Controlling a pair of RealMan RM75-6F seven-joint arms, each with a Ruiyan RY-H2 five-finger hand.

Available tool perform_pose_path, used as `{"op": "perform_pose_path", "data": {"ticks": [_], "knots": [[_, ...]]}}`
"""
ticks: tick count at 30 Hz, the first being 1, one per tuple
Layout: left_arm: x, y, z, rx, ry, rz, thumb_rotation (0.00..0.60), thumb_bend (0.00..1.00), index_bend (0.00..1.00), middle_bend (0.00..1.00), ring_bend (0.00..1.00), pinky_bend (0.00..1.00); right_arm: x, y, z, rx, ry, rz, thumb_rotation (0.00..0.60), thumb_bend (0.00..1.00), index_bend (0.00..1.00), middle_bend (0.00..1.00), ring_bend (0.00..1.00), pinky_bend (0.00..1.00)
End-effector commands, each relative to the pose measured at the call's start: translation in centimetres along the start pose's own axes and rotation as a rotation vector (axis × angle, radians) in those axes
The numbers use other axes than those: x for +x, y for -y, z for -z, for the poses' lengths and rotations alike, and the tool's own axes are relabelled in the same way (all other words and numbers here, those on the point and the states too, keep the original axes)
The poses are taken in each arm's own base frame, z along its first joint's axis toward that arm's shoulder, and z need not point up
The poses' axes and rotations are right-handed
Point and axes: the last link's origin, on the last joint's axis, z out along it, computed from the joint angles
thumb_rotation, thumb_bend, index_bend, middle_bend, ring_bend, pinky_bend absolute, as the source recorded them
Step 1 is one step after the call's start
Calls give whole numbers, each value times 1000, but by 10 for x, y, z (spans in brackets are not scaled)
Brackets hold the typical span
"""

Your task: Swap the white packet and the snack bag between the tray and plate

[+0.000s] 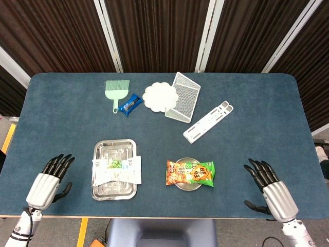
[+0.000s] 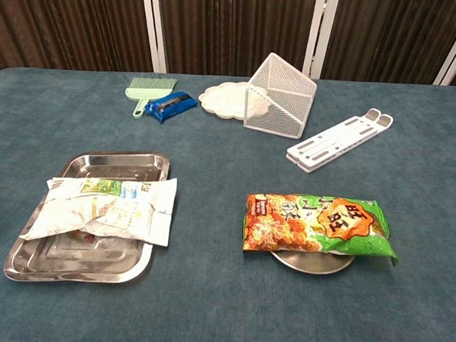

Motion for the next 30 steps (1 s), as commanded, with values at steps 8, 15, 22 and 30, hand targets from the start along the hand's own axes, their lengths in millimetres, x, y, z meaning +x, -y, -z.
{"op": "perform_pose_path", "data": {"ticks": [8, 15, 22, 30], "knots": [[-15, -42, -3, -206, 149, 228, 600, 422, 0, 0, 0, 82, -2, 1, 1, -1, 19, -3, 600, 104, 0, 0, 0, 0], [-41, -72, -53, -253, 228, 346, 600, 358, 0, 0, 0, 0, -3, 3, 1, -2, 32, -27, 600, 103, 0, 0, 0, 0], [-66, -79, -83, -233, 267, 286, 600, 358, 0, 0, 0, 0, -2, 1, -1, -13, 33, -34, 600, 104, 0, 0, 0, 0], [-91, -71, -100, -151, 351, 240, 600, 358, 0, 0, 0, 24, 0, -2, -3, -26, 31, -35, 600, 104, 0, 0, 0, 0]]}}
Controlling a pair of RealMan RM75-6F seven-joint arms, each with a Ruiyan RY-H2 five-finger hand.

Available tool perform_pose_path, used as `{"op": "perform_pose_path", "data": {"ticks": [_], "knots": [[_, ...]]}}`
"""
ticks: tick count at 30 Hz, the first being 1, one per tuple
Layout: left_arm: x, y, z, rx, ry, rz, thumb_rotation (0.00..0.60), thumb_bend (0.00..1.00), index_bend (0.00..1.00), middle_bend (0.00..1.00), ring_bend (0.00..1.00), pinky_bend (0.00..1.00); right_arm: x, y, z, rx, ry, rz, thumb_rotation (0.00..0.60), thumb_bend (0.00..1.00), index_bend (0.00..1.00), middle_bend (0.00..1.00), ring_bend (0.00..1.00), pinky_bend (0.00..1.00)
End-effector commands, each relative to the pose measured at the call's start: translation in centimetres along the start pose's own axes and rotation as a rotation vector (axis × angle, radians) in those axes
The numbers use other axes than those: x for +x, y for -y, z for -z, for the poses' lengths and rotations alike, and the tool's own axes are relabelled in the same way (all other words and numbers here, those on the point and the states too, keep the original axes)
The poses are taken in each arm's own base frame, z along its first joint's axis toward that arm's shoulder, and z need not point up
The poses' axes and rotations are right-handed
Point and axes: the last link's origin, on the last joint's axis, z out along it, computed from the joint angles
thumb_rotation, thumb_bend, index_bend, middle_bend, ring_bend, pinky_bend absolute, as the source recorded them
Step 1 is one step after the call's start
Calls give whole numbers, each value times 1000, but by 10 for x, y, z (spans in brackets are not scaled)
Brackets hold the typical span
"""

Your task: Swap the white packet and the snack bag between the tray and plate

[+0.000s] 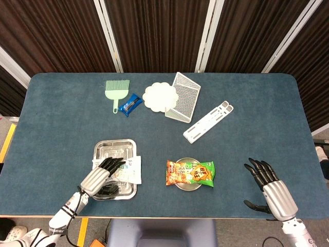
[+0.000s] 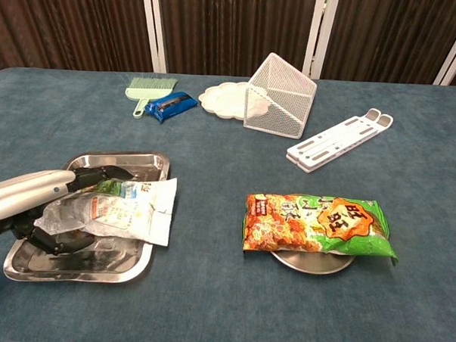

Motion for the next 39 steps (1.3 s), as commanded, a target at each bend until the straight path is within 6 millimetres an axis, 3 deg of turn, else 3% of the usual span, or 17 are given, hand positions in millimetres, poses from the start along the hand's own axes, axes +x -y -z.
{"op": "perform_pose_path", "data": {"ticks": [1, 3, 5, 6, 8, 10, 13, 17, 25, 30, 34, 37, 39], "knots": [[-3, 7, -11, 46, 16, -27, 600, 358, 0, 0, 0, 45, 1, 0, 0, -2, 0, -1, 600, 103, 0, 0, 0, 0], [-2, 9, -15, 67, -12, -35, 600, 356, 0, 41, 77, 193, 1, -1, -1, -6, -4, -2, 600, 104, 0, 0, 0, 0], [0, 9, -18, 73, -65, -25, 600, 354, 41, 251, 296, 400, 2, -1, -1, -7, -6, -2, 600, 104, 0, 0, 0, 0], [1, 8, -19, 71, -92, -11, 600, 356, 124, 395, 424, 516, 2, -2, -1, -9, -5, -2, 600, 104, 0, 0, 0, 0], [4, 7, -23, 61, -134, 0, 600, 374, 314, 563, 577, 683, 1, -2, -2, -11, -3, -1, 600, 104, 0, 0, 0, 0], [7, 6, -29, 49, -172, -1, 600, 396, 410, 647, 649, 770, 1, -2, -2, -13, 2, -2, 600, 104, 0, 0, 0, 0], [13, 5, -42, 27, -215, -18, 600, 423, 478, 722, 722, 841, 2, -3, -3, -20, -2, -3, 600, 104, 0, 0, 0, 0], [30, -3, -66, -17, -266, -31, 600, 430, 483, 730, 729, 849, 0, -4, -4, -29, 5, -1, 600, 104, 0, 0, 0, 0], [61, -40, -151, -111, -311, -40, 600, 429, 476, 725, 726, 846, -3, -8, -10, -55, 29, -5, 600, 104, 0, 0, 0, 0], [63, -63, -195, -134, -298, -31, 600, 429, 472, 717, 720, 832, -5, -14, -16, -80, 61, -9, 600, 104, 0, 0, 0, 0], [56, -84, -215, -166, -277, 6, 600, 429, 460, 702, 706, 816, -5, -20, -22, -109, 70, -12, 600, 104, 0, 0, 0, 0], [46, -98, -222, -196, -254, 18, 600, 425, 386, 633, 622, 725, -2, -25, -27, -127, 57, -15, 600, 104, 0, 0, 0, 0], [39, -102, -226, -198, -219, 4, 600, 422, 191, 493, 467, 571, -1, -27, -29, -131, 49, -8, 600, 105, 0, 0, 0, 0]]}}
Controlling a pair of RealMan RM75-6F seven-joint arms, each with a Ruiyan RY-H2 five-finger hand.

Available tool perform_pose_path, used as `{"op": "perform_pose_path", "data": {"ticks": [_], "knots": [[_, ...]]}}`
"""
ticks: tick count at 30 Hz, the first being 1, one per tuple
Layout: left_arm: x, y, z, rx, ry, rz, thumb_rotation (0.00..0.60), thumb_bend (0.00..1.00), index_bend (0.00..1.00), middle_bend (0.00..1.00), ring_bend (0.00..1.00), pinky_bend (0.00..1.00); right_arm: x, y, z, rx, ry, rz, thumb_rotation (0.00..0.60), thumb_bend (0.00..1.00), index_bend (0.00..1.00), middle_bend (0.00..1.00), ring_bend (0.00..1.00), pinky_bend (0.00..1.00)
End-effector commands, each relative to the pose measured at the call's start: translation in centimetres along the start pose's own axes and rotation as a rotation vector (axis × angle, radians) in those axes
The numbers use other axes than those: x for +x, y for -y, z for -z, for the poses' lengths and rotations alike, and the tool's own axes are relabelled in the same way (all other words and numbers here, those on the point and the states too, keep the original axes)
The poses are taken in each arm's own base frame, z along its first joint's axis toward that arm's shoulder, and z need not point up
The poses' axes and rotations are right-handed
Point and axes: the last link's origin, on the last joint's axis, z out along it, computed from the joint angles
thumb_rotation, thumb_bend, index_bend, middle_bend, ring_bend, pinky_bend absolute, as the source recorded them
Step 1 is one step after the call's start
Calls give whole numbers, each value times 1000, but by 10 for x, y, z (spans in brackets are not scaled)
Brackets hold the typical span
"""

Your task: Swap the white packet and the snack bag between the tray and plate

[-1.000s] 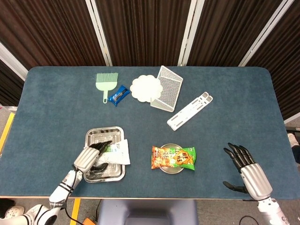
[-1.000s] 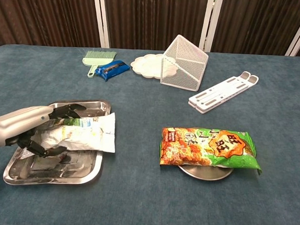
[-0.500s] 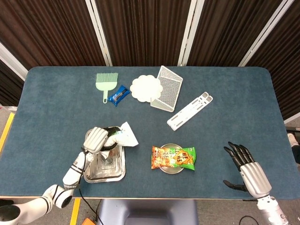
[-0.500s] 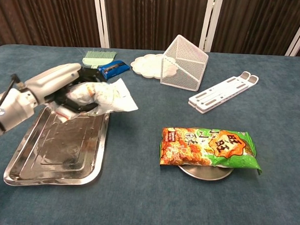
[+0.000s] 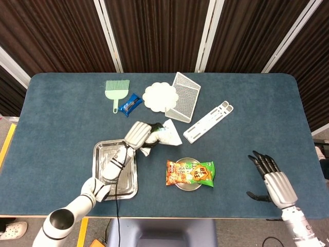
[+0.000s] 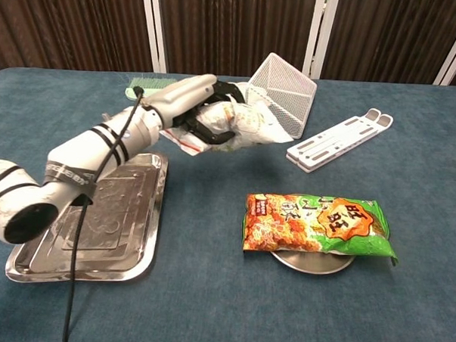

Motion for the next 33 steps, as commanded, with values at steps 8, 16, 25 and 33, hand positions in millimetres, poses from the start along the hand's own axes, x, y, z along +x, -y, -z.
{"op": "perform_pose_path", "data": {"ticks": [8, 16, 25, 33], "knots": [[-18, -11, -10, -33, 99, 19, 600, 402, 0, 1, 7, 107, 5, -6, -5, -21, -12, -4, 600, 107, 0, 0, 0, 0], [-3, 2, 2, -78, 110, 53, 600, 389, 0, 0, 0, 63, 0, -2, -3, -5, 8, 4, 600, 112, 0, 0, 0, 0], [37, 70, 130, -34, 105, -51, 600, 385, 0, 0, 0, 61, -22, 27, -9, 133, 59, -26, 600, 136, 0, 0, 0, 0], [80, 72, 247, 149, 68, -92, 600, 380, 0, 0, 0, 54, -54, 79, -41, 222, 164, -1, 600, 207, 6, 40, 0, 60]]}}
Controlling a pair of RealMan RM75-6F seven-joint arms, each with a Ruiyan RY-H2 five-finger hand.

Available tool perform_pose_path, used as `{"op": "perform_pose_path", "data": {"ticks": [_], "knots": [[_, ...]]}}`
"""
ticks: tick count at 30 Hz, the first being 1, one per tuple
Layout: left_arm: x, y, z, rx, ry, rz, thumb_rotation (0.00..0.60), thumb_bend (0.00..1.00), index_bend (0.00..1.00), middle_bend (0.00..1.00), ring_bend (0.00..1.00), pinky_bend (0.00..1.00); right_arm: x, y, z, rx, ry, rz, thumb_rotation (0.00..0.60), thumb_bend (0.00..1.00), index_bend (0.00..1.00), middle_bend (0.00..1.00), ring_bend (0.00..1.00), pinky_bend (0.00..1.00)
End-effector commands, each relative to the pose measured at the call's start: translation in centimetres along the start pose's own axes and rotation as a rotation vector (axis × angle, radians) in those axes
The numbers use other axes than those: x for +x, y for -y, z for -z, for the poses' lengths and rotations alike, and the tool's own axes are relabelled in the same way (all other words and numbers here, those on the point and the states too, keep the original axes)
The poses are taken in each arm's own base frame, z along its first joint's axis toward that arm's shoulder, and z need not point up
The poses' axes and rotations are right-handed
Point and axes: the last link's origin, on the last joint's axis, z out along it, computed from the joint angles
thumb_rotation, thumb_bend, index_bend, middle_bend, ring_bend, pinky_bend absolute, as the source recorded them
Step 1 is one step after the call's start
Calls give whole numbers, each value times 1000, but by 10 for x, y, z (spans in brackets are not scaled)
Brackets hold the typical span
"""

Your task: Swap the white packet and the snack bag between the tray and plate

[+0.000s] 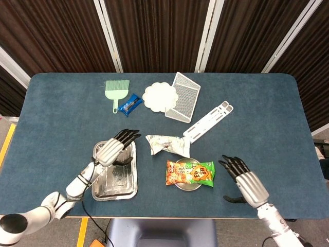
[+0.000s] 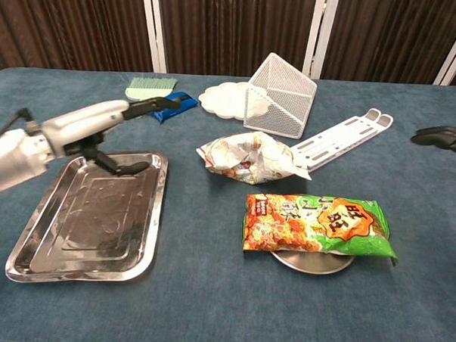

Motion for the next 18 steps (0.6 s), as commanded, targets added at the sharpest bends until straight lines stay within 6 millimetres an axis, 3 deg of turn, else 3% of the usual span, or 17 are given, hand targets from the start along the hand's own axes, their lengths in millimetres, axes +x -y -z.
{"op": "perform_pose_path", "data": {"ticks": [1, 7, 18], "knots": [[32, 12, 117, 181, -45, -98, 600, 380, 0, 0, 0, 54, -16, 23, -21, 23, 53, 4, 600, 207, 12, 55, 0, 77], [40, 16, 151, 231, -116, -106, 600, 377, 0, 0, 0, 54, -38, 32, -38, -17, 130, -25, 600, 227, 91, 119, 0, 140], [44, 30, 162, 254, -130, -111, 600, 378, 0, 0, 0, 49, -54, 43, -68, -48, 156, -41, 600, 279, 196, 180, 40, 175]]}}
